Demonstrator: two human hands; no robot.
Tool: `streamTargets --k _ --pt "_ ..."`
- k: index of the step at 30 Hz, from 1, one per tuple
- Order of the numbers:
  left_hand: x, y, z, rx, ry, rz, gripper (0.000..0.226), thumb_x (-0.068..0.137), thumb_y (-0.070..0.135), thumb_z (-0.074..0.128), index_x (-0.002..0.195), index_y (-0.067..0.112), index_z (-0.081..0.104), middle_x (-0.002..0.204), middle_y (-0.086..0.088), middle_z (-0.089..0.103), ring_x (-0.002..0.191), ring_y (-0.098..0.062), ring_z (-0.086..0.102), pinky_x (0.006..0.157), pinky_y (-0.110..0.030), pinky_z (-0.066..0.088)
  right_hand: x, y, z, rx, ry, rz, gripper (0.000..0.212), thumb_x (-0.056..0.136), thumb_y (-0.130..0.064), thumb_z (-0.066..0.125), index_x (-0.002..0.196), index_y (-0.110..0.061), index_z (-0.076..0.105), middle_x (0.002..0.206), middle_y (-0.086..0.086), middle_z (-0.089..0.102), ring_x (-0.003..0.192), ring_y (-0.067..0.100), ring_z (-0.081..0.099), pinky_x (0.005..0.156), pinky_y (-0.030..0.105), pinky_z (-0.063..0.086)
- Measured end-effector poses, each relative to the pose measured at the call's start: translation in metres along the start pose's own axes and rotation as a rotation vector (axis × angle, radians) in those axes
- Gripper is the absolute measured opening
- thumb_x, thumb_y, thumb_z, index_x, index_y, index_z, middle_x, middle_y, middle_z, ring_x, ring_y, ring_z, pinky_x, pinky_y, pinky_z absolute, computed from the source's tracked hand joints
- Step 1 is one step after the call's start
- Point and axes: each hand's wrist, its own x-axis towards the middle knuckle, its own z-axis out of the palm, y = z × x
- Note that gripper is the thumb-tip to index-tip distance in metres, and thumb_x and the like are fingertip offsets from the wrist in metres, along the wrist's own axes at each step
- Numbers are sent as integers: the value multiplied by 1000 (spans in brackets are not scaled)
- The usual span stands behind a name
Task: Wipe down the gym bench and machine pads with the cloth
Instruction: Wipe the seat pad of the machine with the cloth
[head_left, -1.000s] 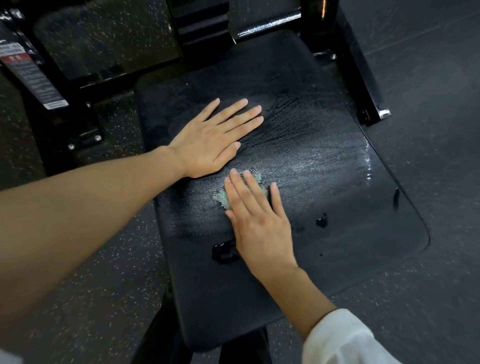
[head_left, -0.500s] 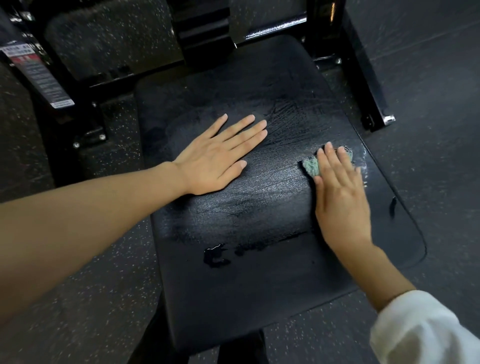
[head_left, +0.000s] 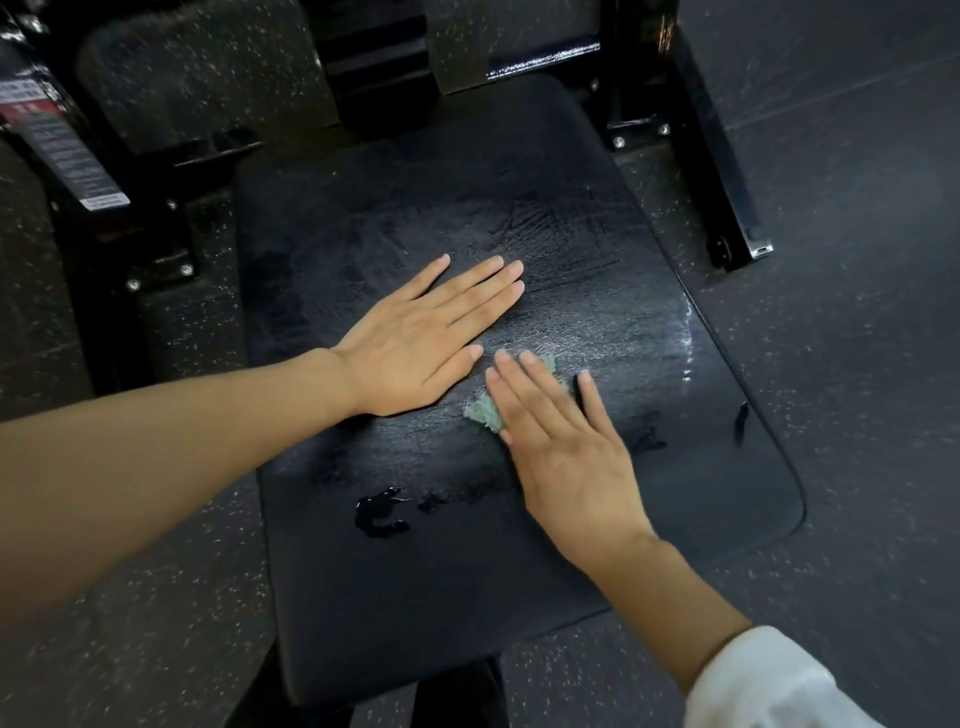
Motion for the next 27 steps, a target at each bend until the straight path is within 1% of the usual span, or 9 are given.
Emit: streamTargets --k 4,9,11,13,15,18,22,25,27 --pt "3 5 1 5 -14 -10 61 104 34 19 158 10 8 166 -4 2 153 -16 -1 124 -42 -3 -1 47 -8 8 -27 82 53 101 -22 25 152 -16 35 159 -3 32 148 15 25 121 47 17" --pt "11 14 2 13 -18 -23 61 104 34 18 159 11 5 167 -4 1 153 -17 -3 124 -42 -3 4 109 -21 58 4 213 51 103 -23 24 151 -12 37 159 1 32 148 19 25 119 49 15" --pt "15 17 2 11 -16 -25 61 104 34 17 158 11 5 167 -4 1 153 -17 -3 124 -43 -3 6 116 -20 91 27 243 53 103 -25 20 150 -8 37 159 6 33 149 25 24 119 47 15" --pt "19 21 3 13 -14 -26 61 104 35 17 158 10 6 167 -4 1 153 -17 -3 124 -43 -3 7 109 -17 102 67 271 53 103 -23 20 149 -3 38 157 11 35 147 30 27 118 47 19" --pt "23 24 3 10 -14 -26 61 104 35 17 158 10 6 166 -4 1 153 -17 -3 124 -43 -2 6 94 -15 67 83 297 53 102 -20 20 148 -3 38 156 12 36 146 31 30 118 48 24" --pt "30 29 3 15 -3 -27 61 103 34 18 158 10 8 166 -5 3 154 -18 -1 124 -44 0 -6 64 -11 24 59 223 53 100 -16 22 149 -5 37 157 10 36 147 28 30 120 46 22" --pt "38 36 3 13 5 -28 61 103 33 19 158 9 10 166 -6 4 154 -18 0 124 -44 1 -30 38 -7 120 74 71 48 100 -15 33 146 -7 45 154 5 41 145 24 34 119 42 25" --pt "45 40 3 12 7 -28 62 102 33 20 158 9 9 166 -6 4 154 -18 0 124 -44 2 -36 48 -11 108 50 11 47 100 -16 35 146 -10 46 155 2 41 145 21 34 118 41 25" --pt "49 42 4 10 4 -28 62 102 33 20 158 9 9 166 -6 4 154 -18 0 124 -45 2 -39 67 -14 107 36 14 50 99 -13 37 148 -11 42 156 1 38 146 19 31 118 42 23"
